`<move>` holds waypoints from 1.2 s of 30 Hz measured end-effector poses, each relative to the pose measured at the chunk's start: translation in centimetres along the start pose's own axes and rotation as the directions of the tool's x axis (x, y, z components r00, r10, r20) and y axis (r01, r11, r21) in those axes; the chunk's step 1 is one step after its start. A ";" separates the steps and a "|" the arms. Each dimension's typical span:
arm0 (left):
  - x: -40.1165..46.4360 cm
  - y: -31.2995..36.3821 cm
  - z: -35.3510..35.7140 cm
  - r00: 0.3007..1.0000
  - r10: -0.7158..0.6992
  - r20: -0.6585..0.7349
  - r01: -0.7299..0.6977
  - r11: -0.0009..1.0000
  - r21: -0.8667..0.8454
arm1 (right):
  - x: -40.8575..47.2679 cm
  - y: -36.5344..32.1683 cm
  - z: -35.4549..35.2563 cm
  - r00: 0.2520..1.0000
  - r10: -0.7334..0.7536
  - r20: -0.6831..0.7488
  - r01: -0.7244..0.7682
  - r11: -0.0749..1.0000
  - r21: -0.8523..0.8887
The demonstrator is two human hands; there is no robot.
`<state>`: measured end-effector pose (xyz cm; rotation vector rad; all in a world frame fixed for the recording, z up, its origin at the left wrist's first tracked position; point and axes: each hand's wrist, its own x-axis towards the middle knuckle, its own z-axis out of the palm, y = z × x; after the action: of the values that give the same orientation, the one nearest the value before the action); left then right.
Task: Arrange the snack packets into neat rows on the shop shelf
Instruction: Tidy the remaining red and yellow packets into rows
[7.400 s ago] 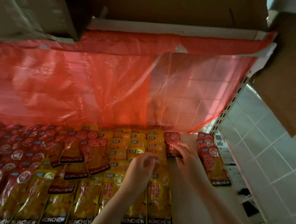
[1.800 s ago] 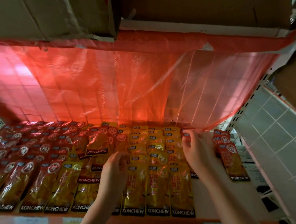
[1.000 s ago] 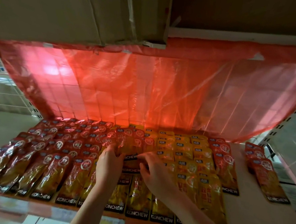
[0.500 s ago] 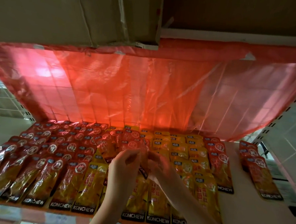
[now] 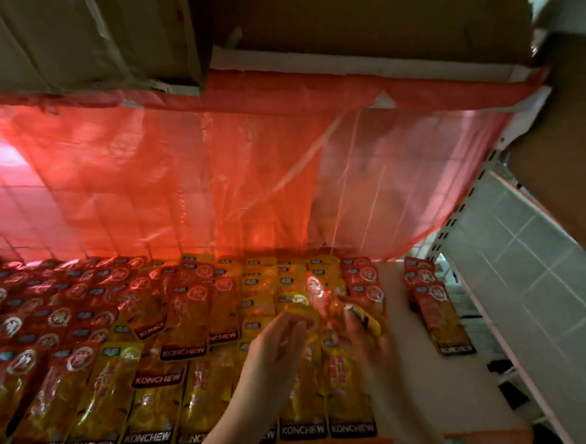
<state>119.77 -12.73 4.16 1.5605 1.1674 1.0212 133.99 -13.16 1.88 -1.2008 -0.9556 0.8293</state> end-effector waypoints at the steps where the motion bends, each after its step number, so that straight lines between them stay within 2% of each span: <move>1: 0.1 -0.1 0.3 1.000 -0.002 0.012 0.002 1.000 0.025 | 0.0 -0.3 -1.0 0.995 -0.096 0.008 0.097 0.993 -0.064; 3: 0.3 -0.4 0.9 1.000 -0.007 0.029 0.005 0.997 0.083 | 0.1 -0.6 -3.4 0.963 -0.258 0.079 0.269 0.925 -0.267; 5: 0.5 -0.9 1.4 0.999 0.011 0.037 -0.016 0.990 0.141 | 0.2 0.2 -5.8 0.920 -0.352 0.169 0.384 0.738 -0.554; 7: 0.7 -1.2 1.8 0.999 0.016 0.044 -0.023 0.985 0.171 | 0.4 1.5 -7.7 0.904 -0.354 0.241 0.412 0.566 -0.714; 9: 0.7 -1.3 2.2 0.999 0.013 0.052 -0.023 0.982 0.187 | 0.4 2.8 -8.5 0.913 -0.319 0.254 0.389 0.495 -0.777; 14: 0.6 -2.0 2.8 0.998 0.037 0.050 -0.048 0.973 0.225 | 0.4 4.8 -8.7 0.916 -0.305 0.262 0.382 0.455 -0.805; 21: 0.9 -3.3 2.8 0.999 0.040 0.003 -0.039 0.942 0.334 | 0.0 6.4 -8.7 0.938 -0.188 0.293 0.347 0.562 -0.751; 23: 0.9 -3.3 2.7 0.999 0.045 -0.004 -0.041 0.939 0.341 | -0.3 6.1 -8.7 0.938 -0.189 0.289 0.345 0.561 -0.753; 28: 0.8 -3.4 2.9 0.996 0.083 -0.013 -0.073 0.931 0.359 | -0.4 5.0 -9.2 0.947 -0.111 0.302 0.322 0.357 -0.877; 32: 0.7 -3.3 3.1 0.991 0.134 0.003 -0.125 0.910 0.397 | -0.5 4.8 -9.4 0.944 -0.144 0.297 0.328 0.304 -0.894; 36: 0.8 -3.5 3.2 0.988 0.156 0.019 -0.150 0.901 0.408 | -0.4 5.0 -9.5 0.943 -0.118 0.310 0.332 0.289 -0.898</move>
<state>122.16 -12.08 0.07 2.0033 1.3464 0.9263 142.48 -16.16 -3.94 -1.9362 -1.8774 0.0146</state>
